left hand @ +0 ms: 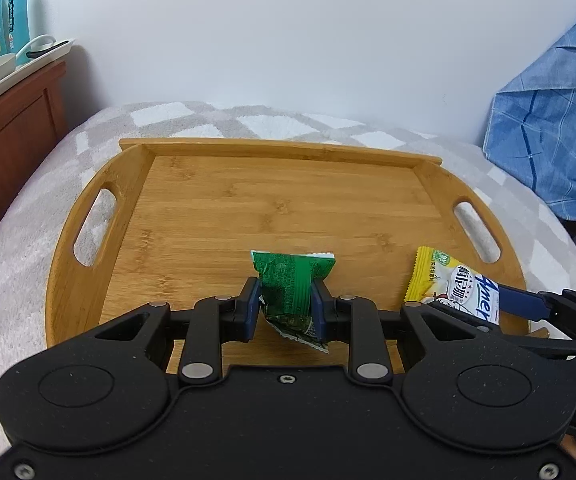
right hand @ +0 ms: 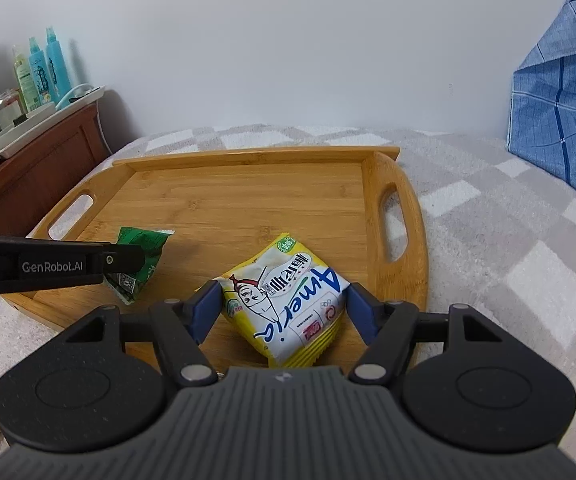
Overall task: Organize snacks
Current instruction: 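Carry both packets onto the wooden tray and open both tools, then withdraw both tools from the tray back toward the snack pile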
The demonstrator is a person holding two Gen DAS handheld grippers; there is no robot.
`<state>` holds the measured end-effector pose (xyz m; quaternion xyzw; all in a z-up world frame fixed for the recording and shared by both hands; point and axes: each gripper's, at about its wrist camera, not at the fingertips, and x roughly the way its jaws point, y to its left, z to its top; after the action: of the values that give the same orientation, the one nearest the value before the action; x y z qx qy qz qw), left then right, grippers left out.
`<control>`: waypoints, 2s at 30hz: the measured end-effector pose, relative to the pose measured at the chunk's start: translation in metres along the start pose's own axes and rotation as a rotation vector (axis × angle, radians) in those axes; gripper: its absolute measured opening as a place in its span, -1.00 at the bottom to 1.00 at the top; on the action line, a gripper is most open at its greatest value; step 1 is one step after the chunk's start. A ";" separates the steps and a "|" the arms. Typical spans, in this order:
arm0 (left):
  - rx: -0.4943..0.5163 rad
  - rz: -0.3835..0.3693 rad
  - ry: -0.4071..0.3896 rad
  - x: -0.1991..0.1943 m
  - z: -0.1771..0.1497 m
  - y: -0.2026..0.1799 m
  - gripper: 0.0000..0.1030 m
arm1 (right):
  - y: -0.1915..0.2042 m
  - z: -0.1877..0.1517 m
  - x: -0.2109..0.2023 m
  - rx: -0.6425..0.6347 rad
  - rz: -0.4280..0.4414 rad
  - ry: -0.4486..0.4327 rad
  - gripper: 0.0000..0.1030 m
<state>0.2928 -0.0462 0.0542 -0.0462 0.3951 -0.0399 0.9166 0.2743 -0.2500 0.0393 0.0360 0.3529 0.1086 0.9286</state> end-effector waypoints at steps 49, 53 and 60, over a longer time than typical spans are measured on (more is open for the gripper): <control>0.022 0.018 -0.120 -0.111 -0.060 0.019 0.71 | 0.020 -0.033 -0.070 0.020 0.069 -0.142 0.85; 0.015 0.010 -0.136 -0.125 -0.078 0.022 0.82 | 0.024 -0.042 -0.090 -0.005 0.072 -0.183 0.88; 0.029 0.021 -0.150 -0.142 -0.108 0.023 0.82 | 0.029 -0.061 -0.108 -0.012 0.064 -0.211 0.88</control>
<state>0.1175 -0.0139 0.0804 -0.0314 0.3251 -0.0326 0.9446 0.1497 -0.2469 0.0676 0.0530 0.2511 0.1358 0.9569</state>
